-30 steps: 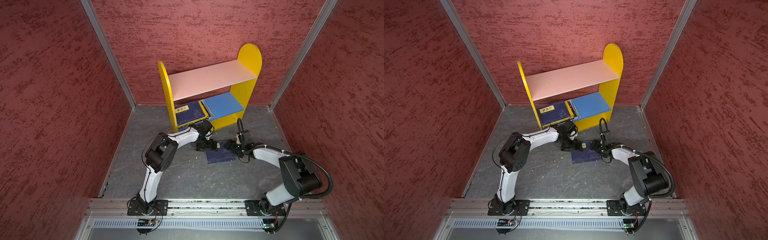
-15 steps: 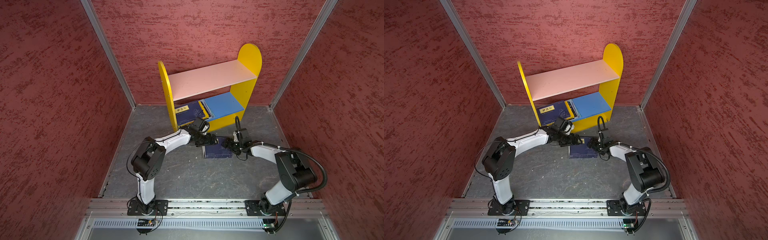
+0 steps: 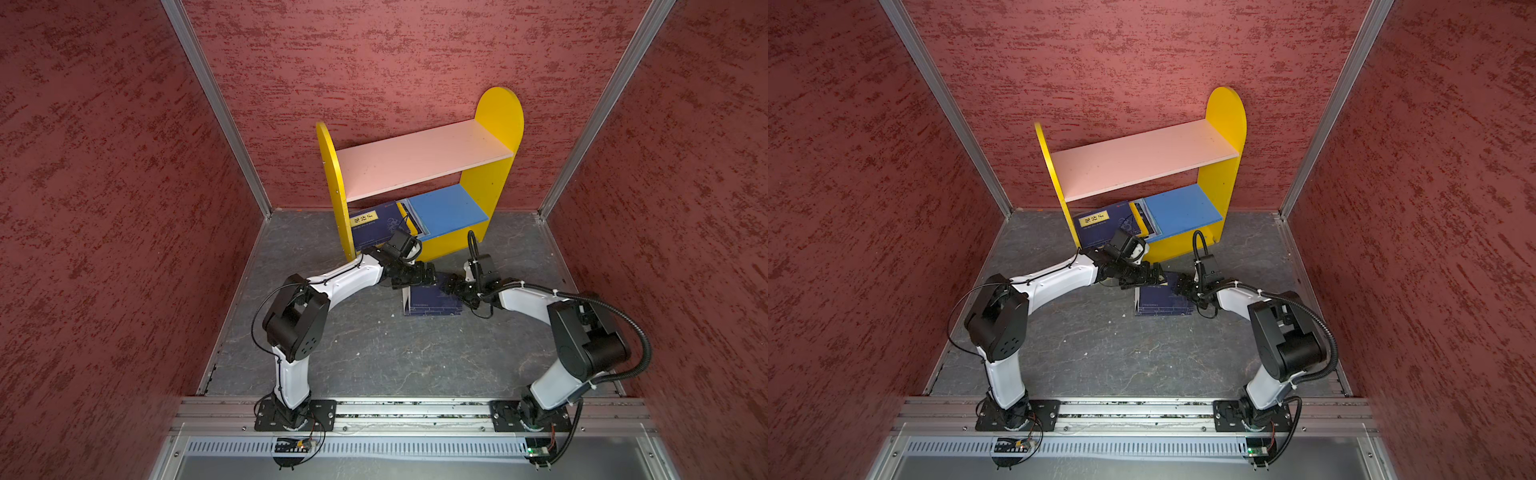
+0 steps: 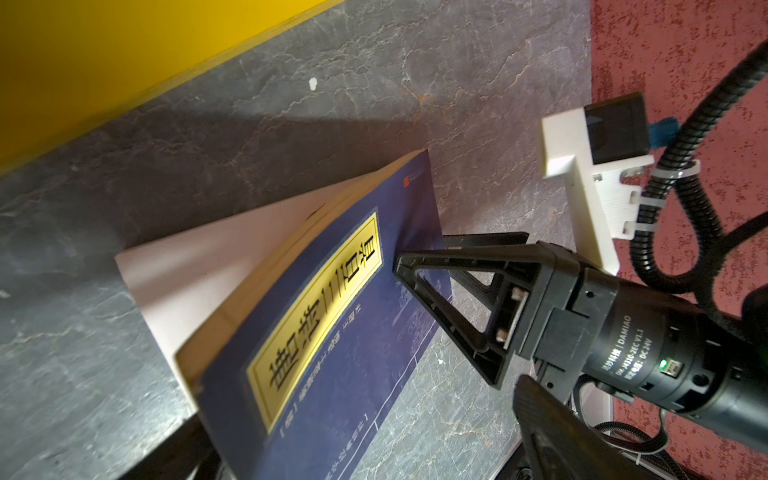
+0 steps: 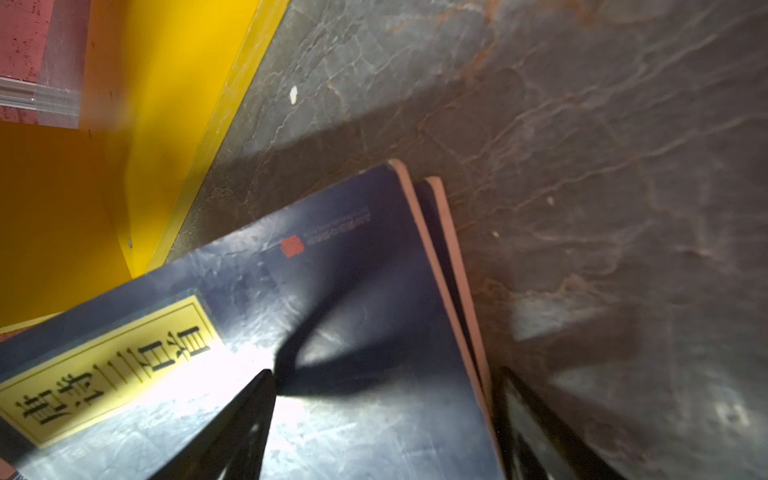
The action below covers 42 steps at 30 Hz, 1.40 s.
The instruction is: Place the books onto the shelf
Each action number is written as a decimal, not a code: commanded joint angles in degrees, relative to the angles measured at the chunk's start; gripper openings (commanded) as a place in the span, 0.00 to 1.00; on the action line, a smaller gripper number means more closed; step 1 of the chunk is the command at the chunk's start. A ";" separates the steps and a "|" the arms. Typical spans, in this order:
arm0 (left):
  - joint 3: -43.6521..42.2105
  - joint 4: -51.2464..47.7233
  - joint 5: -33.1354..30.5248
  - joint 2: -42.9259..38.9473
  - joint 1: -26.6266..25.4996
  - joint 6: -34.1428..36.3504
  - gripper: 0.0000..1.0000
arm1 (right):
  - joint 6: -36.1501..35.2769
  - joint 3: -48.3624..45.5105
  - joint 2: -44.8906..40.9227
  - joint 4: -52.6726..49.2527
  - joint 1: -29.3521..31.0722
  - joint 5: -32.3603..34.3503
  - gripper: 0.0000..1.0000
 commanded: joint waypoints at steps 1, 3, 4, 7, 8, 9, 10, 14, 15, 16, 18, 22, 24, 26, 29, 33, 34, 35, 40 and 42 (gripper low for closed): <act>2.83 -3.41 -1.12 -1.11 -0.71 1.10 0.99 | -0.63 2.39 0.59 -0.84 0.84 -2.67 0.83; 4.13 -5.82 -1.92 -1.15 -0.87 1.97 0.99 | -0.59 2.80 0.68 -0.72 0.90 -2.89 0.84; 4.68 -6.82 -2.38 -1.00 -1.00 2.40 0.99 | -0.45 2.92 0.71 -0.72 0.83 -2.98 0.84; 7.00 -9.92 -2.90 -0.28 -1.25 3.61 0.99 | 0.00 3.18 0.70 -0.61 0.84 -3.22 0.84; 7.89 -10.91 -2.96 0.02 -1.44 3.79 0.99 | 0.11 3.20 0.63 -0.58 0.86 -3.27 0.84; 8.66 -11.89 -3.16 0.37 -1.58 4.10 0.99 | 0.19 3.16 0.46 -0.50 0.88 -3.30 0.84; 9.33 -12.82 -3.34 0.64 -1.78 4.29 0.99 | 0.21 3.21 0.42 -0.49 0.88 -3.34 0.85; 11.81 -14.85 -4.24 1.15 -2.97 6.00 0.99 | 0.51 3.20 0.12 -0.16 0.90 -3.43 0.85; 11.84 -14.53 -4.49 0.95 -3.19 6.25 0.99 | 0.47 3.30 0.13 -0.14 0.90 -3.38 0.85; 11.61 -13.97 -4.52 0.70 -3.29 6.26 0.99 | 0.55 3.44 0.12 -0.14 0.85 -3.38 0.85; 10.65 -12.10 -4.45 -0.04 -3.24 6.10 0.99 | 0.81 3.54 -0.07 0.01 0.90 -3.48 0.85; 5.60 -4.00 -3.04 -3.53 -2.31 4.95 0.86 | 1.56 3.64 -0.95 0.34 0.88 -3.85 0.85; 2.00 1.77 -1.01 -5.89 -1.41 3.24 0.80 | 1.55 4.03 -1.18 0.06 0.92 -3.98 0.85; -1.77 7.97 0.69 -8.30 -0.32 1.34 0.74 | 1.38 4.86 -1.10 -0.31 0.83 -3.99 0.85; -6.27 14.95 3.06 -10.65 1.17 -1.78 0.64 | 2.09 5.23 -1.03 0.45 0.89 -4.17 0.85; -10.61 20.79 4.73 -11.93 2.59 -4.80 0.48 | 3.17 5.31 -1.15 1.70 0.82 -5.20 0.86; -10.85 20.87 4.47 -12.09 2.69 -4.92 0.47 | 3.26 5.40 -1.28 1.66 0.82 -5.08 0.85; -10.76 20.46 4.15 -12.16 2.69 -4.89 0.46 | 3.28 5.49 -1.45 1.64 0.81 -4.84 0.86; -10.69 18.72 1.31 -12.19 2.44 -4.41 0.31 | 4.50 5.14 -3.06 2.64 0.84 -3.82 0.87; -11.32 19.19 0.74 -12.48 2.52 -4.59 0.28 | 5.00 4.95 -3.84 3.02 0.73 -3.20 0.87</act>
